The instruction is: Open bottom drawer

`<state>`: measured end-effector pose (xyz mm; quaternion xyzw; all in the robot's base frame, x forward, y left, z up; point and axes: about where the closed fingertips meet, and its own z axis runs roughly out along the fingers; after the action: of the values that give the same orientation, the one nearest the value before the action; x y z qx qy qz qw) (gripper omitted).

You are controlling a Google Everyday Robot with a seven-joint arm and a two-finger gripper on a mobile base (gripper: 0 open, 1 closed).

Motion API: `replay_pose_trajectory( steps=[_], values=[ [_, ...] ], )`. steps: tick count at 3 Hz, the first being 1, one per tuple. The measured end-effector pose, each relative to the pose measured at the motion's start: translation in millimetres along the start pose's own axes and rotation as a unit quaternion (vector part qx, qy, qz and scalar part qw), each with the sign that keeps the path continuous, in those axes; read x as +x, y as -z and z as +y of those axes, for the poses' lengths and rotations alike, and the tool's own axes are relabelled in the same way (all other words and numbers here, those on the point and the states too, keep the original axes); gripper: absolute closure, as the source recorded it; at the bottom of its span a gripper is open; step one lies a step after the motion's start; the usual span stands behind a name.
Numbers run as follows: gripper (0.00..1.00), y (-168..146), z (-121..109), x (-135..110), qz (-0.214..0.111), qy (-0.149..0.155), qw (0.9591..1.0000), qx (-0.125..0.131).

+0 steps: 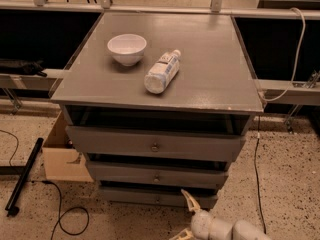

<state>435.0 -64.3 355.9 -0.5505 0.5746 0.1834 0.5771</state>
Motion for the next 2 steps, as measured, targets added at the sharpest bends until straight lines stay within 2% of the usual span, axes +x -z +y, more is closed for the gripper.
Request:
replay_pose_trajectory(
  steps=[2],
  values=[
    [0.00, -5.3, -7.5, -2.4, -0.004, 0.003, 1.0000, 0.006]
  ],
)
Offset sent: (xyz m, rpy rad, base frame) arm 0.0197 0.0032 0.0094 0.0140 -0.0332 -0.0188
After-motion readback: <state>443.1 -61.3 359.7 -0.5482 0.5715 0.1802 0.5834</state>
